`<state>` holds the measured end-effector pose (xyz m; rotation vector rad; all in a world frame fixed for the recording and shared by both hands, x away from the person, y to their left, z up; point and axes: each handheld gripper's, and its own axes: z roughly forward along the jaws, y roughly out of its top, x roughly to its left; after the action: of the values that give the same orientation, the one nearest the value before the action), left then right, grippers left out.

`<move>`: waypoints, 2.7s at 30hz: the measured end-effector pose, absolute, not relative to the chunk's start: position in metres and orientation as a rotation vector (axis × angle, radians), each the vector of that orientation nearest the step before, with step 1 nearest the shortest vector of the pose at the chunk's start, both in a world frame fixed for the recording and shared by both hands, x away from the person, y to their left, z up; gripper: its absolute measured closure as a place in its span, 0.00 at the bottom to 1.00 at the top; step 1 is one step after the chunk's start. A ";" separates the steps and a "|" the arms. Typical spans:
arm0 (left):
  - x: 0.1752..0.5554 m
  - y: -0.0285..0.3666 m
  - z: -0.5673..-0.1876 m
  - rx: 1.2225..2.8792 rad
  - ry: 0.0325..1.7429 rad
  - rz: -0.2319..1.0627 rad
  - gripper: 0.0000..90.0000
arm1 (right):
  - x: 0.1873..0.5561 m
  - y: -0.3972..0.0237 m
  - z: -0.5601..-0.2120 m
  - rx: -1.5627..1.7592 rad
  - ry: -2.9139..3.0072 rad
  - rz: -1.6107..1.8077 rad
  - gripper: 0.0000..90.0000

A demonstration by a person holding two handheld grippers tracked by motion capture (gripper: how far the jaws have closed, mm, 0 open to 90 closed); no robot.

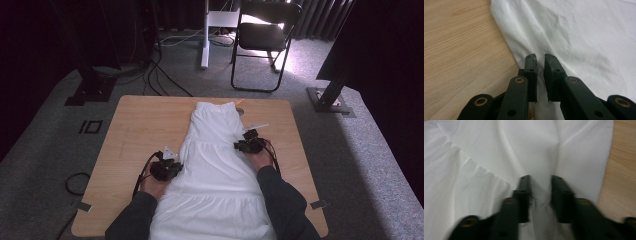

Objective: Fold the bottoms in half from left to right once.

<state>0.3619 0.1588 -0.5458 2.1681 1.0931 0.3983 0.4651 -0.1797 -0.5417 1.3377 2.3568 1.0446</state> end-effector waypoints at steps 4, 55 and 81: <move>0.360 0.162 -0.547 2.147 1.112 0.388 0.90 | 0.444 -0.194 -0.502 1.213 2.105 1.035 0.97; 0.379 0.115 -0.547 2.200 0.998 0.389 0.83 | 0.380 -0.207 -0.556 1.306 2.243 0.989 0.94; 0.357 0.119 -0.549 2.218 0.928 0.380 0.82 | 0.475 -0.150 -0.523 1.314 2.385 1.259 0.56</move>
<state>0.3567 0.1189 -0.5488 2.2185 0.9281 0.3795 0.4751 -0.1500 -0.5232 1.3138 2.3854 1.2589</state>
